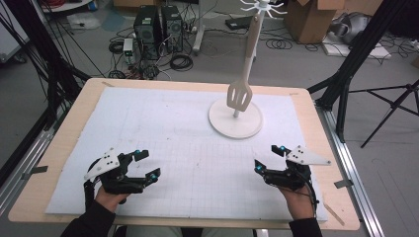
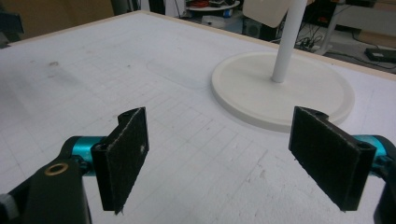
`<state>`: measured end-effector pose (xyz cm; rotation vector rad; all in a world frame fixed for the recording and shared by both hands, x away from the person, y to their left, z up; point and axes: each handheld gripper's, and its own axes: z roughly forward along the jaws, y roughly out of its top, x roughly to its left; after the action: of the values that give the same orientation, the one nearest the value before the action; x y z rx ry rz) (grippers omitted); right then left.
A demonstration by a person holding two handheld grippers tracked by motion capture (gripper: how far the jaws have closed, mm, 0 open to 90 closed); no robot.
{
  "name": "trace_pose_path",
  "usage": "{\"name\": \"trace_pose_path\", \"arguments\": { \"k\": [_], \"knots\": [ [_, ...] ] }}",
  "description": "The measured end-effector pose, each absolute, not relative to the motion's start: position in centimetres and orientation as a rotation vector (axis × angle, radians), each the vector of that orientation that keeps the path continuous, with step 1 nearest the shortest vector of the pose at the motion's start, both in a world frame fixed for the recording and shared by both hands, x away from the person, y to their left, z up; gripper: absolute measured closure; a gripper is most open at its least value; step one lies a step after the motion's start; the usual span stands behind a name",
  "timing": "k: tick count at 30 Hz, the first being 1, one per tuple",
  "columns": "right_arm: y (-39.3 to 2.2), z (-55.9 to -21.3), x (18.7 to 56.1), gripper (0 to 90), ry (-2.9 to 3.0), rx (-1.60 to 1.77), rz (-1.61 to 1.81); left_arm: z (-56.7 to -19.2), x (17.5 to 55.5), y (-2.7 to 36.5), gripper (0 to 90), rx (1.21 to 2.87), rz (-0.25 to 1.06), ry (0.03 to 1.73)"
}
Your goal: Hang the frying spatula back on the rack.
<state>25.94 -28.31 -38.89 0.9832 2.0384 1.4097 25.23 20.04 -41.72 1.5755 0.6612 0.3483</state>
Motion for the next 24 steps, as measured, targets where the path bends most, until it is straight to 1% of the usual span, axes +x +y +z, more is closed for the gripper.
{"name": "trace_pose_path", "arguments": {
  "k": [8,24],
  "knots": [
    [-27.28,-38.89,25.69,18.9,2.063,0.952,1.38,-41.73,24.68,19.98,19.1,1.584,0.353,0.665],
    [-27.62,-38.91,26.05,19.0,2.039,0.963,1.389,-42.0,24.53,19.7,19.1,1.595,0.335,0.694]
  ]
}}
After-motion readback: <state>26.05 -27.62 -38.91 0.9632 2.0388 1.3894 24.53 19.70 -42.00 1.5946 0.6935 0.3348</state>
